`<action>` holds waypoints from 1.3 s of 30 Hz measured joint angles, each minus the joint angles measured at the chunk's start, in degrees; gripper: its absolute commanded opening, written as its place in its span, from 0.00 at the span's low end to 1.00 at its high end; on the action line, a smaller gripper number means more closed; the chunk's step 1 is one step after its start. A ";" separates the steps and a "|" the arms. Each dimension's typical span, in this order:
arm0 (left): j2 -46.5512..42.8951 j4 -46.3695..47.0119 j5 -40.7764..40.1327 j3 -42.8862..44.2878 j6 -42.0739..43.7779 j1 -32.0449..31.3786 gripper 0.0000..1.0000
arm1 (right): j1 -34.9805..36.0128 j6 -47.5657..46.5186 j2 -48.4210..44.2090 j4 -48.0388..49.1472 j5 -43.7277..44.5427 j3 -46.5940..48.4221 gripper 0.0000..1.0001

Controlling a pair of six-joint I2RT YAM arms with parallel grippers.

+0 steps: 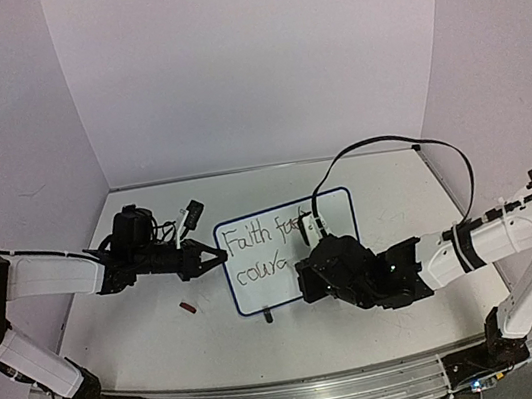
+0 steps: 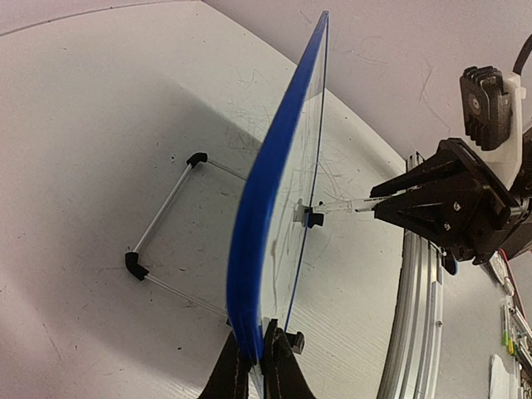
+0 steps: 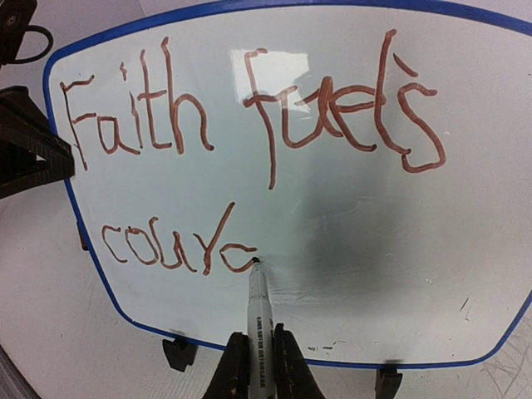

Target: Write a sentence on the whiteboard

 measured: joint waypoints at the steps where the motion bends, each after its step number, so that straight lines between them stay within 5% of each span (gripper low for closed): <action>1: 0.00 0.00 0.00 0.00 0.00 0.00 0.00 | 0.00 -0.12 -0.02 0.02 0.00 0.00 0.00; 39: 0.00 -0.02 0.07 0.02 0.02 0.00 0.00 | -0.20 -0.11 -0.42 -0.04 -1.37 -0.23 0.00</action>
